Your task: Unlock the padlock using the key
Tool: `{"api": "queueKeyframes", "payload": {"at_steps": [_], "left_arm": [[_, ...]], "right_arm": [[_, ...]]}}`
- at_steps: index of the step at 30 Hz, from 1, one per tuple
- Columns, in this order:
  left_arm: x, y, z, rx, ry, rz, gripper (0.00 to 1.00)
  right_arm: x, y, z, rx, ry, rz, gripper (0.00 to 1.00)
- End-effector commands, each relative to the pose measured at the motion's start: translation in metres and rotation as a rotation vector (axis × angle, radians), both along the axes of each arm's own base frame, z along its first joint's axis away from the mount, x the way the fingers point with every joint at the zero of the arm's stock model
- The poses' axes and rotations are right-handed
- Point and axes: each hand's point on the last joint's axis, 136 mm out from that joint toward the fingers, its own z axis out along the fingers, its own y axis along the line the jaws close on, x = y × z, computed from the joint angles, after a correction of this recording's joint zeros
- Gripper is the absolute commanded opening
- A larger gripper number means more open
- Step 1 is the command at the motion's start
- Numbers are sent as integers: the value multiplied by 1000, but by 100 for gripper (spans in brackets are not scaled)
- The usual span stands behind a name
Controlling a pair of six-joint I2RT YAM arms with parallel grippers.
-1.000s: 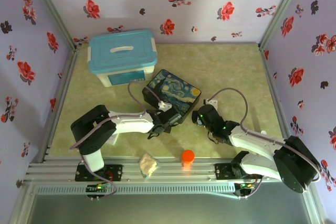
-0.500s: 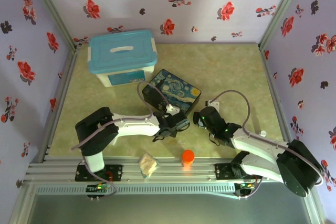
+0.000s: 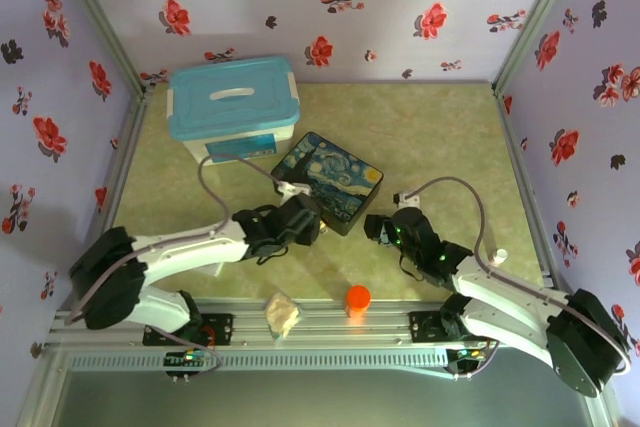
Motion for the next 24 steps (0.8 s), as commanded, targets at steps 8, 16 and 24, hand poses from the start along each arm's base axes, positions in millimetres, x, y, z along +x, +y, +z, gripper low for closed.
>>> {"api": "queueKeyframes", "payload": {"at_steps": [8,16,24], "left_arm": [[7,-34,-36,-106,59,-31,57],[19,-34,-67,-87,84,7,57],[24,-40,-89,-111,89,15,48]], "right_arm": [[13,11,11,68,15,-44,66],[18,4,2,13,31,-91,66],[17,3,0,4,30,-86,65]]}}
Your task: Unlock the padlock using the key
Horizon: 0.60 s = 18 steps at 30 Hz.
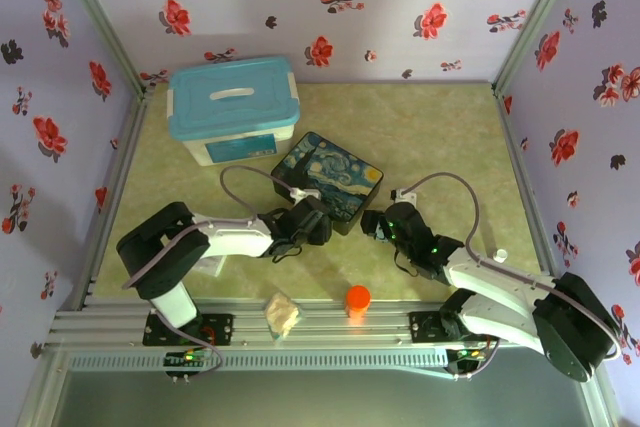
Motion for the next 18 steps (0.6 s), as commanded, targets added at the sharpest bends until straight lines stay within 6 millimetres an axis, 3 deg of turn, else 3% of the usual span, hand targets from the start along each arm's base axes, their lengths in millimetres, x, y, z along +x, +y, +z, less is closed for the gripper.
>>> {"api": "queueKeyframes", "payload": {"at_steps": [1,5,10,18], "left_arm": [[2,-1,-15,-18,12,18,46],[3,2,-21,-6,18,23,34],[0,21,-16,76,27,54,20],[-11,38,-13,191,84,44,19]], "right_arm": [[8,-2,9,3,-25,-33,65],[9,-2,8,-7,-28,-36,65],[12,-3,10,-18,-35,-42,64],[19,2,10,-56,-34,-27,64]]}}
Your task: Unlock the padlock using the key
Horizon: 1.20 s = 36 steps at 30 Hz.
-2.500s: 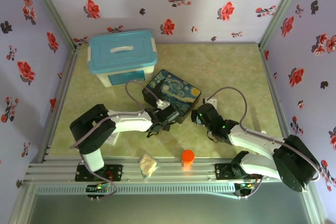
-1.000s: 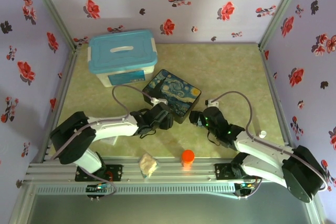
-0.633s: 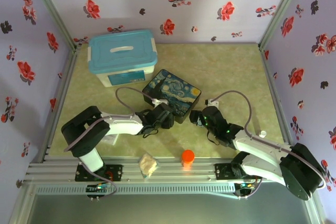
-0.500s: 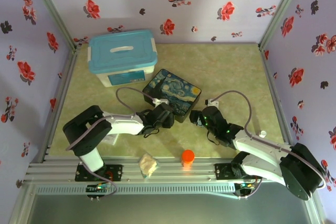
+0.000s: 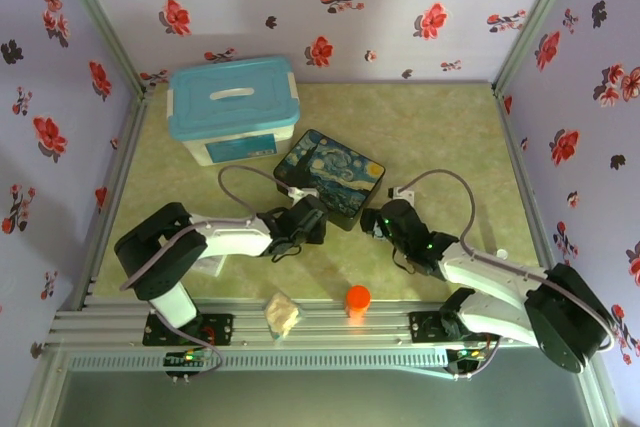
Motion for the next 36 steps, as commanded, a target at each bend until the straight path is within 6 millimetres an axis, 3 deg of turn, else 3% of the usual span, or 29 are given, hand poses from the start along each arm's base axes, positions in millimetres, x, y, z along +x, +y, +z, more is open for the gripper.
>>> {"api": "queueKeyframes", "payload": {"at_steps": [1,4,13,20,23,36], "left_arm": [[-11,33,-17,189,77,18,18],[-14,38,-20,222,92,9,12],[-15,52,-19,443,81,0,12],[-16,69,-23,530,76,10,16],[-13,73,-21,556,59,17,25],[-12,58,-20,644,11,-17,19]], "right_arm": [[11,2,15,-10,-45,-13,64],[12,1,18,-5,-52,-16,64],[9,-2,13,-18,-40,-19,64],[4,-1,18,39,-41,-14,64],[0,4,26,96,-66,7,64],[-10,-10,14,65,-41,-15,65]]}}
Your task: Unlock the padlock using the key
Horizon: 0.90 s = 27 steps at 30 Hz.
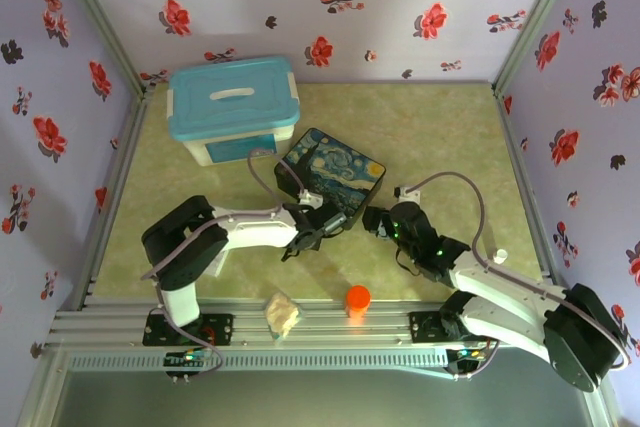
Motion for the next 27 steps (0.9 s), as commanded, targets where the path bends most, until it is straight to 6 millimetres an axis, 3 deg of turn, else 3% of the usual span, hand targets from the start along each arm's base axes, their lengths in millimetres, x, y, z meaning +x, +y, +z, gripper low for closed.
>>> {"api": "queueKeyframes", "payload": {"at_steps": [1,13,19,23,27], "left_arm": [[-8,19,-10,156,26,-13,20],[-23,-9,22,98,-15,-73,26],[-27,-14,33,17,-20,-78,41],[-23,-7,58,-93,-57,-55,51],[-14,8,93,-292,-113,-28,78]], "right_arm": [[-4,-6,-9,-2,26,-20,65],[-7,-10,-14,-25,36,-18,65],[-11,-6,-13,-17,33,16,65],[-18,12,12,87,-54,132,64],[-30,33,41,149,-129,248,63]]}}
